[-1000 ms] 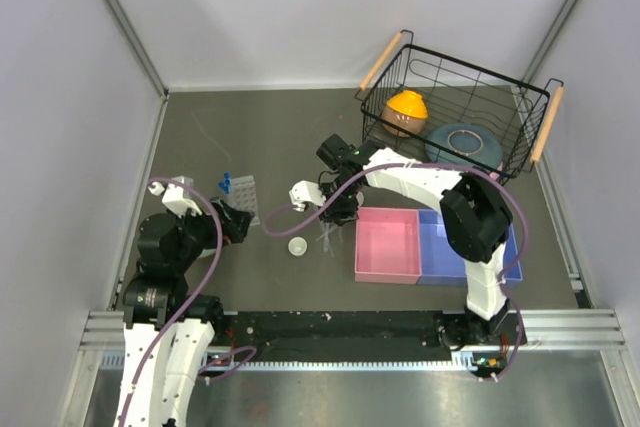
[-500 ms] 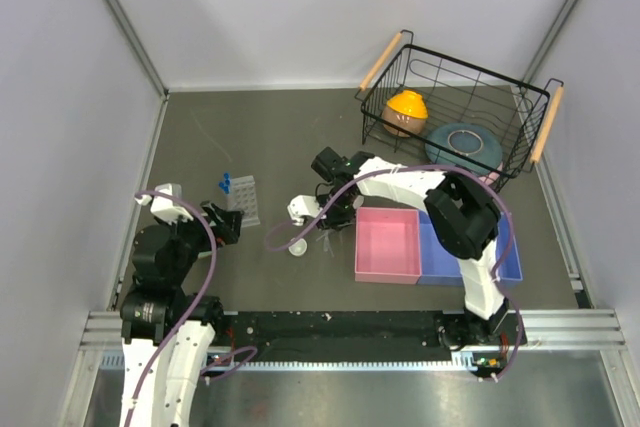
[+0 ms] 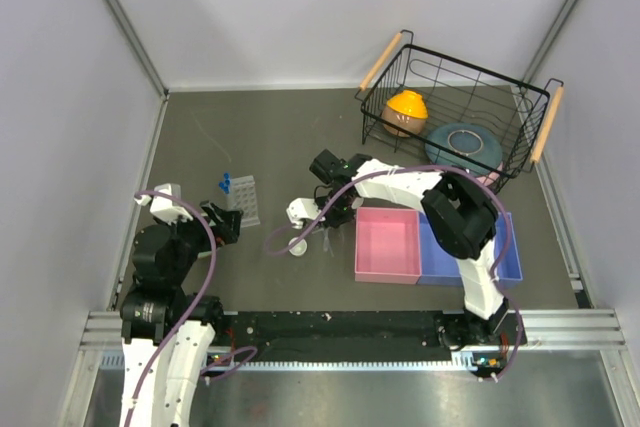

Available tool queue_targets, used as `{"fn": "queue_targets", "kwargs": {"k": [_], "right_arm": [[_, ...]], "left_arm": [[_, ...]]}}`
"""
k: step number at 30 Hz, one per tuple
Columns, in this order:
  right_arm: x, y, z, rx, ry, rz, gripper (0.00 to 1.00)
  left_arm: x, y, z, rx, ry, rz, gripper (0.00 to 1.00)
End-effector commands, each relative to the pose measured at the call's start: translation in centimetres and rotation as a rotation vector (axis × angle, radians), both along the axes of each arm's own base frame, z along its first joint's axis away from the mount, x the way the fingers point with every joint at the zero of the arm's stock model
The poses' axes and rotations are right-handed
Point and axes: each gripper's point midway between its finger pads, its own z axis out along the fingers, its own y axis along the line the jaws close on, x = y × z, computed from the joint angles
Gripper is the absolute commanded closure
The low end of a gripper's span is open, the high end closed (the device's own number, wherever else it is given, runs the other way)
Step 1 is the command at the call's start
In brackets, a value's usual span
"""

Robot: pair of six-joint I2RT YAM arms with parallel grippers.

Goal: Organize the chemistry lab equipment

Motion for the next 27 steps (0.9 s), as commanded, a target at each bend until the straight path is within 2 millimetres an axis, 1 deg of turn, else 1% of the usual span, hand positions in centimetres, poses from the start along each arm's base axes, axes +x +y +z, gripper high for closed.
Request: {"fn": "queue_targets", "kwargs": {"k": [1,4,6,7,8,9,10,12,13,14,15,16,18,19,20,21,22,23,24,25,26,27], "right_arm": [[-0.3,1.8,4.2,0.118,-0.051,0.03,0.96],[-0.4,2.2,6.5,0.167,-0.07,0.025,0.98],[-0.1,2.7,8.1,0.202,-0.087,0.012,0.98],[-0.1,2.8,9.3,0.226,-0.086,-0.006,0.98],[0.0,3.4,10.6,0.255,-0.096,-0.011,0.98],[0.0,3.6,11.5,0.278,-0.1,-0.017,0.97],[0.0,4.1,13.2,0.317,-0.096,-0.041,0.97],[-0.1,4.5,14.8,0.354,-0.086,-0.076,0.97],[-0.2,4.6,15.8,0.382,-0.05,-0.122,0.97],[-0.4,4.7,17.2,0.415,-0.036,-0.145,0.97],[-0.6,4.7,18.0,0.438,-0.008,-0.169,0.97],[-1.3,4.9,19.2,0.474,0.064,-0.217,0.97],[-1.4,4.1,21.3,0.53,0.134,-0.283,0.97],[-2.4,4.0,22.2,0.559,0.238,-0.323,0.96],[-2.3,2.9,22.9,0.582,0.272,-0.37,0.96],[-2.3,2.7,23.5,0.612,0.304,-0.398,0.95],[-3.3,2.0,22.9,0.601,0.414,-0.463,0.95],[-3.3,1.5,22.8,0.607,0.454,-0.501,0.95],[-2.9,0.4,23.7,0.64,0.49,-0.572,0.95],[-3.3,-0.4,22.2,0.619,0.536,-0.625,0.95],[-3.2,-1.0,21.8,0.623,0.562,-0.668,0.95],[-2.5,-2.5,22.2,0.656,0.562,-0.733,0.95]], "left_arm": [[0.3,-0.3,0.7,-0.019,-0.016,-0.009,0.01],[0.5,-0.3,0.2,-0.041,0.015,0.001,0.02],[0.6,-0.2,-0.1,-0.056,0.042,0.022,0.02],[0.5,0.1,-0.1,-0.066,0.053,0.041,0.02],[0.4,0.9,-0.7,-0.078,0.084,0.103,0.02],[0.3,1.2,-0.5,-0.082,0.089,0.124,0.02],[0.3,1.2,-0.5,-0.084,0.091,0.13,0.02],[0.2,0.7,0.0,-0.095,0.081,0.102,0.02],[0.2,0.4,0.1,-0.102,0.078,0.086,0.02],[0.1,-0.4,0.3,-0.118,0.079,0.043,0.02],[0.3,-0.7,0.3,-0.126,0.082,0.025,0.02],[0.3,-1.1,0.2,-0.134,0.087,0.003,0.02],[0.3,-2.5,-0.3,-0.161,0.121,-0.069,0.02],[0.4,-3.0,-0.3,-0.174,0.121,-0.099,0.02],[0.4,-3.5,-0.3,-0.182,0.127,-0.127,0.02],[0.2,-4.5,-0.7,-0.204,0.149,-0.189,0.02],[0.3,-5.0,-0.3,-0.218,0.142,-0.218,0.02],[0.3,-5.4,-0.4,-0.232,0.151,-0.24,0.02],[0.1,-6.1,-0.5,-0.251,0.169,-0.281,0.02],[0.2,-6.4,-0.5,-0.259,0.175,-0.295,0.02],[0.3,-6.6,-0.2,-0.273,0.171,-0.31,0.02],[0.4,-6.7,-0.3,-0.282,0.183,-0.312,0.02]]}}
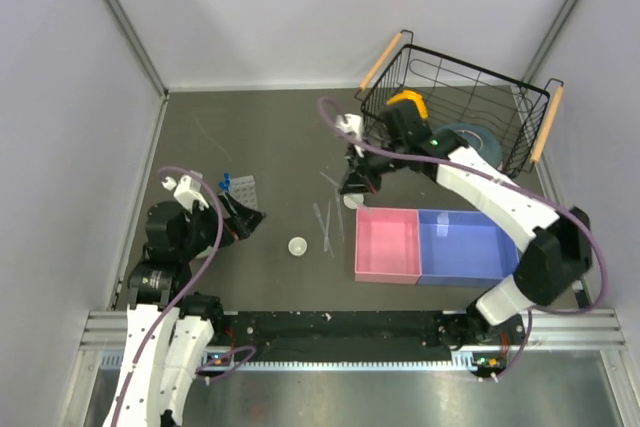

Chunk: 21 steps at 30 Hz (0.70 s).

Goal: Organize the chemistry lab equipment

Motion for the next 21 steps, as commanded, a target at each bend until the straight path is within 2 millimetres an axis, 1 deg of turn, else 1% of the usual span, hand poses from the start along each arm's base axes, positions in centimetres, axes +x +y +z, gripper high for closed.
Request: {"fn": "queue_targets", "kwargs": {"k": [1,2,3,4,6,7,9,11,15,16,18,19,20,21], "right_arm": [[-1.1,-2.8,-0.2,0.127,0.285,-0.194,0.95],[-1.0,-3.7,-0.6,0.132,0.316,-0.245,0.94],[-0.4,-4.7,-1.3,0.136,0.319,-0.298,0.93],[-1.0,-5.8,-2.7,0.118,0.333,-0.352,0.91],[-0.9,-6.7,-3.8,0.115,0.323,-0.393,0.87],[-1.4,-7.5,-4.6,0.111,0.326,-0.414,0.84],[-1.3,-8.1,-5.0,0.118,0.302,-0.439,0.8],[-1.6,-8.5,-5.6,0.113,0.303,-0.447,0.77],[-2.2,-8.8,-6.8,0.096,0.309,-0.433,0.76],[-2.2,-8.9,-6.9,0.094,0.303,-0.433,0.75],[-2.2,-9.1,-6.4,0.099,0.27,-0.416,0.75],[-2.1,-9.1,-5.8,0.107,0.253,-0.407,0.72],[-2.1,-9.2,-5.4,0.113,0.247,-0.398,0.69],[-2.3,-9.4,-4.6,0.115,0.188,-0.349,0.65]], "left_arm": [[0.2,-2.3,1.9,-0.097,-0.041,-0.118,0.02],[0.4,-2.3,2.1,-0.11,-0.041,-0.116,0.02],[0.5,-2.4,2.0,-0.118,-0.034,-0.115,0.02],[0.5,-2.6,2.1,-0.126,-0.032,-0.12,0.02],[0.7,-2.8,2.1,-0.143,-0.022,-0.115,0.02],[0.6,-2.9,2.0,-0.145,-0.019,-0.118,0.02],[0.9,-3.1,1.7,-0.154,-0.005,-0.109,0.02],[1.1,-3.4,1.4,-0.158,0.013,-0.102,0.02],[1.3,-4.9,1.2,-0.147,0.026,-0.125,0.02],[1.5,-5.2,1.2,-0.142,0.023,-0.131,0.02],[1.8,-6.3,0.7,-0.116,0.041,-0.138,0.02],[2.0,-6.7,0.7,-0.111,0.041,-0.143,0.02],[2.4,-7.3,0.3,-0.098,0.065,-0.147,0.02],[2.5,-7.9,0.0,-0.081,0.073,-0.157,0.02]]}}
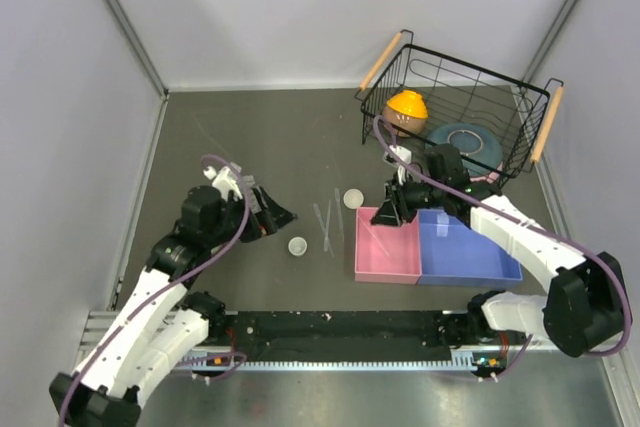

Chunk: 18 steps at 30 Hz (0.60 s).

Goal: Organize the chemistry lab equipment

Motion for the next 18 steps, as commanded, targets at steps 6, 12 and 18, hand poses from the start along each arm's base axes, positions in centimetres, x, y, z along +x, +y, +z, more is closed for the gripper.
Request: {"fn": "queue_targets", "kwargs": {"k": [6,12,18], "right_arm": [[-0.2,-1.9,4.8,0.02,-0.364,0.153,0.4],[0.1,-3.9,3.4,-0.017,-0.399,0.123,0.38],[0.5,-4.5,3.4,-0.038,-0.443,0.12,0.37]], "left_arm": [[4.5,-3.9,-1.6,0.153,0.036,0.002,0.05],[7.1,-5.1,-5.5,0.34,0.202,-0.002,0.17],[9.4,-5.1,-9.8,0.521,0.364,0.061,0.32]]}}
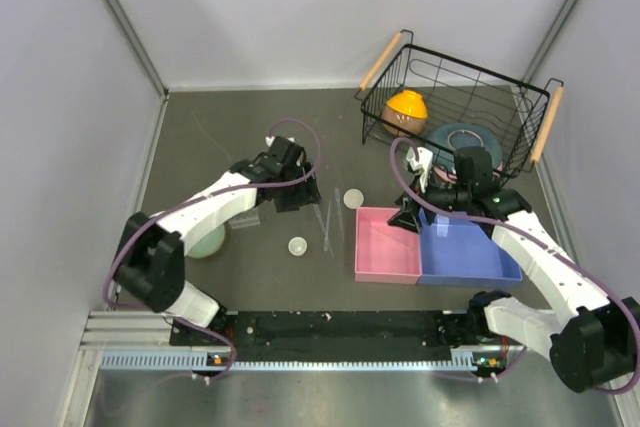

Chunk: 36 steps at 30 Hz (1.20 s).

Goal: Organize the chemistry lab equipment

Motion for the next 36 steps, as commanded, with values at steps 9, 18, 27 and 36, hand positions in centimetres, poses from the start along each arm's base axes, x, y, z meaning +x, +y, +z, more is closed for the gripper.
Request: {"fn": "queue_targets", "kwargs": {"k": [9,18,27,36], "right_arm": [[0.0,-0.6,0.6,-0.016,-0.097,0.031,0.36],[0.0,-0.7,0.6,-0.022,-0.1,0.029,0.35],[0.1,-0.7,0.5,-0.026,-0.099,0.028,0.35],[0.0,-0.7,0.4,-0.027,-0.093,0.034,0.35]], "left_arm": [[3.4,-0.7,-3.8,0.229,0.114,0.084,0.49],[3.4,-3.3,-4.8,0.261,0.117,-0.08,0.48],[2.7,-4.5,-5.1,0.307,0.103,-0.235,0.55],[1.6,-5.7,-6.9,0.306,0.148,-0.301,0.65]]}}
